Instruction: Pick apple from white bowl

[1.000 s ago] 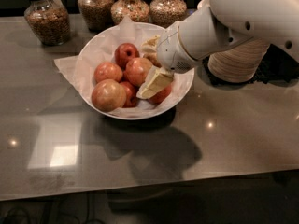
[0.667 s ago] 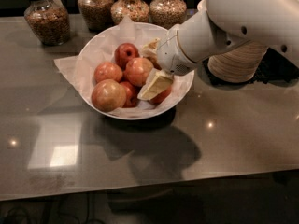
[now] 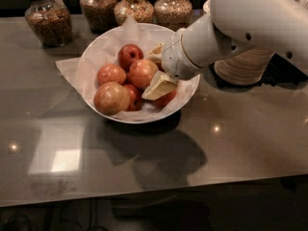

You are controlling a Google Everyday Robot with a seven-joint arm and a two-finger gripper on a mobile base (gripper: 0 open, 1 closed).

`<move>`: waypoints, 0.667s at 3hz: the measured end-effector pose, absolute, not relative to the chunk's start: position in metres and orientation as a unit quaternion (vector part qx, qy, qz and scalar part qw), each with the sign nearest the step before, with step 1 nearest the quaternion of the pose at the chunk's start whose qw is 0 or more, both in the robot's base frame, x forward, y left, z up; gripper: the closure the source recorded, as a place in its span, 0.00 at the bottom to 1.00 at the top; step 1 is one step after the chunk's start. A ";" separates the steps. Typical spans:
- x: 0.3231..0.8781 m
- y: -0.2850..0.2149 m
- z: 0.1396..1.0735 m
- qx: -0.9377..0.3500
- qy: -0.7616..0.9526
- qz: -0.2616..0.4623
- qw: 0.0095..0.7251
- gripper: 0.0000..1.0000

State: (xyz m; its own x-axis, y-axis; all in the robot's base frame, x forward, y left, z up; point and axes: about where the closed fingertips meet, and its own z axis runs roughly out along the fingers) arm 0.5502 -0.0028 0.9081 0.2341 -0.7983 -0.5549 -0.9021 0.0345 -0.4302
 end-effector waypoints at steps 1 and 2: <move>0.552 -0.004 0.906 -0.685 0.622 0.065 0.375 0.66; 0.553 -0.005 0.905 -0.677 0.628 0.063 0.379 0.89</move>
Offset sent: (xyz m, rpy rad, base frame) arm 0.0060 -0.0076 -0.0053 0.0209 -0.0047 -0.0713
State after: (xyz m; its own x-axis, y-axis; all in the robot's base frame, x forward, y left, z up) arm 0.5526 -0.0054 0.9055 0.2040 -0.8024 -0.5608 -0.8977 0.0753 -0.4342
